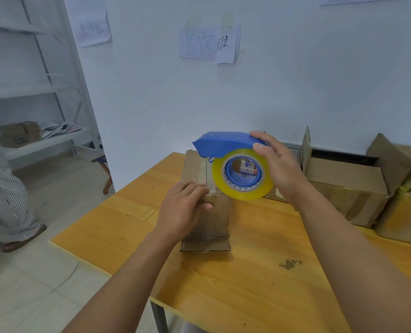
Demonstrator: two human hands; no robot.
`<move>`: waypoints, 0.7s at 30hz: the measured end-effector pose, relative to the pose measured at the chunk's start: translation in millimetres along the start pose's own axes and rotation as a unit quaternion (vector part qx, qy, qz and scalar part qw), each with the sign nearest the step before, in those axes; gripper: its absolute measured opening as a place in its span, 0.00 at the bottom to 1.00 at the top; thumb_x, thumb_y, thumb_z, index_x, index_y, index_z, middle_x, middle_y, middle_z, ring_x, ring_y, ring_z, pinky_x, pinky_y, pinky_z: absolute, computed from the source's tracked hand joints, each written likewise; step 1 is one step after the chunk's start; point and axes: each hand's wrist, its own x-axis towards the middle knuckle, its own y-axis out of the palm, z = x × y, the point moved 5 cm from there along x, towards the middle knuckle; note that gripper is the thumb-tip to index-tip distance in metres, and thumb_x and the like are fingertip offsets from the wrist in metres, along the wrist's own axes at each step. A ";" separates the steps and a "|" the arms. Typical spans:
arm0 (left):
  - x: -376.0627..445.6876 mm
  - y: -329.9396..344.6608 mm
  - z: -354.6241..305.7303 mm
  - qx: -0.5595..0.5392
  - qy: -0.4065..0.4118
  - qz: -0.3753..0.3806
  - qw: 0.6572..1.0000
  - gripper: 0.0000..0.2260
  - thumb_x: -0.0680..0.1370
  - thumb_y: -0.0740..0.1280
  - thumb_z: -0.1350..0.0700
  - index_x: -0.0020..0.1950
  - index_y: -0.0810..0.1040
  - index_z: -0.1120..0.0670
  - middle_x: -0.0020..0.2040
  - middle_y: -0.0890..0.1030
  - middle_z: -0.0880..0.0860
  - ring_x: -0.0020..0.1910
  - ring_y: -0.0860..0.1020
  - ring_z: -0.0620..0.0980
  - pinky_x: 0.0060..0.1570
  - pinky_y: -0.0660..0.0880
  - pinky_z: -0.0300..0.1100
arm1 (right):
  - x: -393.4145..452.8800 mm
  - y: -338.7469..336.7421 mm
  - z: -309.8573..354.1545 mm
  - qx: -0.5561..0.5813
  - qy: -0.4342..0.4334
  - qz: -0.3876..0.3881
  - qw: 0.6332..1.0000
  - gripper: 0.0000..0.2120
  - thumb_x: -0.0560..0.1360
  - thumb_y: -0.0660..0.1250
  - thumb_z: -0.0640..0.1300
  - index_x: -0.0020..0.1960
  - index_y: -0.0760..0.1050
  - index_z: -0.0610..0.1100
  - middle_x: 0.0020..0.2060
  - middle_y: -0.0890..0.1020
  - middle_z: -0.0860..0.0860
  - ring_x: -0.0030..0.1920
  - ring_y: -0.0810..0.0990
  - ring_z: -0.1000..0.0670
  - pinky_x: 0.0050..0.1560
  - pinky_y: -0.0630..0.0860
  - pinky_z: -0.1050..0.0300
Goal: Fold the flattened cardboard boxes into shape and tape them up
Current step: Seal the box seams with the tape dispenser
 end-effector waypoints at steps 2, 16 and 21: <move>0.0 1.9 2.5 -0.001 0.008 0.016 1.000 0.18 0.78 0.67 0.43 0.62 0.80 0.54 0.61 0.81 0.50 0.63 0.75 0.52 0.61 0.73 0.49 | -0.6 0.9 1.3 -0.004 -0.008 0.003 1.000 0.17 0.78 0.67 0.56 0.66 0.77 0.56 0.63 0.79 0.53 0.59 0.81 0.52 0.57 0.79 0.56; 21.5 -23.3 9.3 -0.254 -0.225 0.113 0.934 0.15 0.81 0.55 0.43 0.56 0.79 0.44 0.52 0.79 0.39 0.52 0.75 0.38 0.47 0.70 0.34 | 4.3 1.1 3.0 0.032 -0.026 -0.003 0.999 0.13 0.80 0.67 0.51 0.64 0.79 0.56 0.61 0.81 0.51 0.57 0.83 0.50 0.53 0.81 0.57; 39.6 -31.9 17.8 -0.387 -0.422 0.095 0.814 0.30 0.84 0.47 0.37 0.48 0.86 0.49 0.53 0.83 0.47 0.55 0.76 0.44 0.58 0.63 0.44 | 3.3 3.9 7.8 0.055 -0.028 -0.009 0.998 0.16 0.76 0.67 0.54 0.63 0.79 0.56 0.61 0.81 0.53 0.58 0.82 0.50 0.52 0.81 0.57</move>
